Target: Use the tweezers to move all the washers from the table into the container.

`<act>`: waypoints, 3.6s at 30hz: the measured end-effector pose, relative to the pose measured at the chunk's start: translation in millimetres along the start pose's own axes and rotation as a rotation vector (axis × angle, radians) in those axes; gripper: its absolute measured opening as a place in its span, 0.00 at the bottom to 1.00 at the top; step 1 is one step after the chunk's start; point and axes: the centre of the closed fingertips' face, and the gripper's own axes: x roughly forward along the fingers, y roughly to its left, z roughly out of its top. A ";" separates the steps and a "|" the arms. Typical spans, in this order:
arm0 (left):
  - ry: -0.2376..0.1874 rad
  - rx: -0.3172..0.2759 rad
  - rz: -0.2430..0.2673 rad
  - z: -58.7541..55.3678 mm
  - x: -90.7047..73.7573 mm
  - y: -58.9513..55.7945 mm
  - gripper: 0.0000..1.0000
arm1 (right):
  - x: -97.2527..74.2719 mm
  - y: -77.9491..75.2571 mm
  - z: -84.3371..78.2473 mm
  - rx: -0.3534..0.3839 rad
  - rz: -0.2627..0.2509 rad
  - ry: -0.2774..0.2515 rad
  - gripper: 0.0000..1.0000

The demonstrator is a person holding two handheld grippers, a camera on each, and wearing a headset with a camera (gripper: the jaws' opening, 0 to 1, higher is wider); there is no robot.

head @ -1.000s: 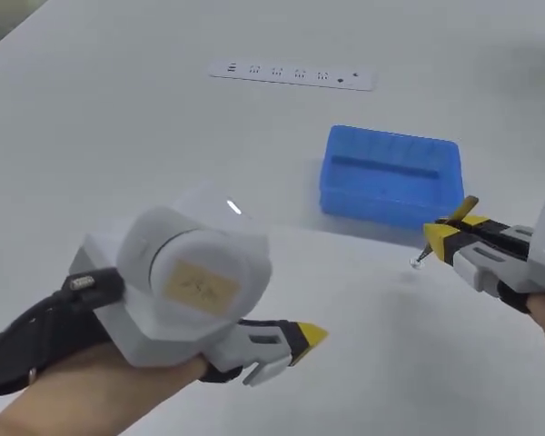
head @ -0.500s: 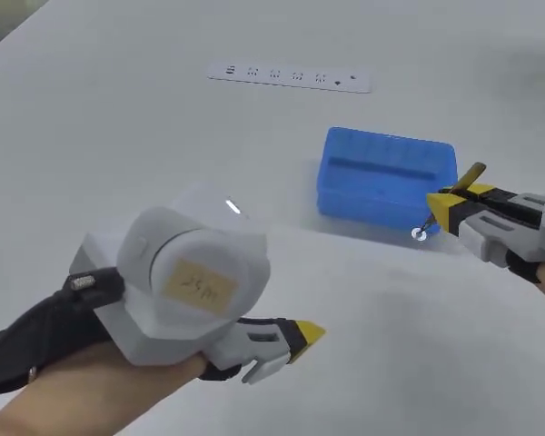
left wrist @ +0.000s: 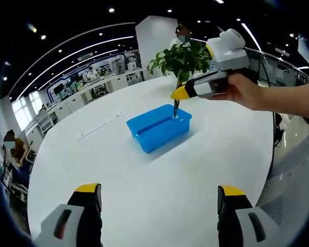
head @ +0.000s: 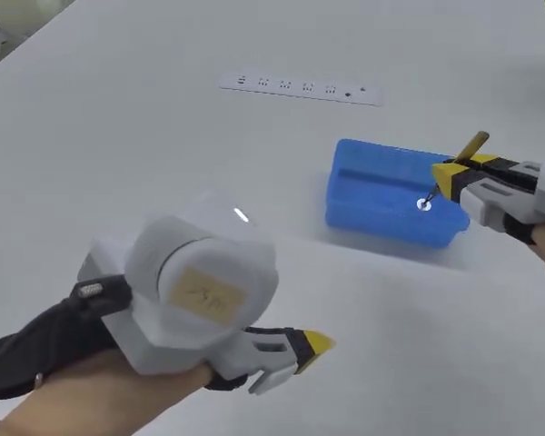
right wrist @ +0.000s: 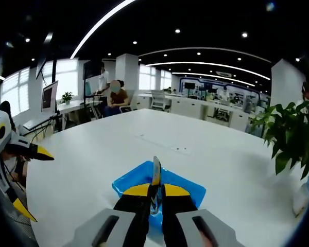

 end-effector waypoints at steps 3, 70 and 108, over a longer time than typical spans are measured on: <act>0.005 -0.005 -0.007 -1.1 0.7 -0.3 0.96 | 6.5 -0.8 -5.1 -0.002 -0.005 0.009 0.04; -0.249 0.136 -0.289 112.6 -21.0 -59.0 0.30 | -60.3 71.0 -15.4 -0.165 0.130 0.065 0.04; -0.053 0.636 -0.540 47.9 6.4 -105.1 0.00 | -69.8 124.8 -99.5 -0.629 0.300 0.262 0.04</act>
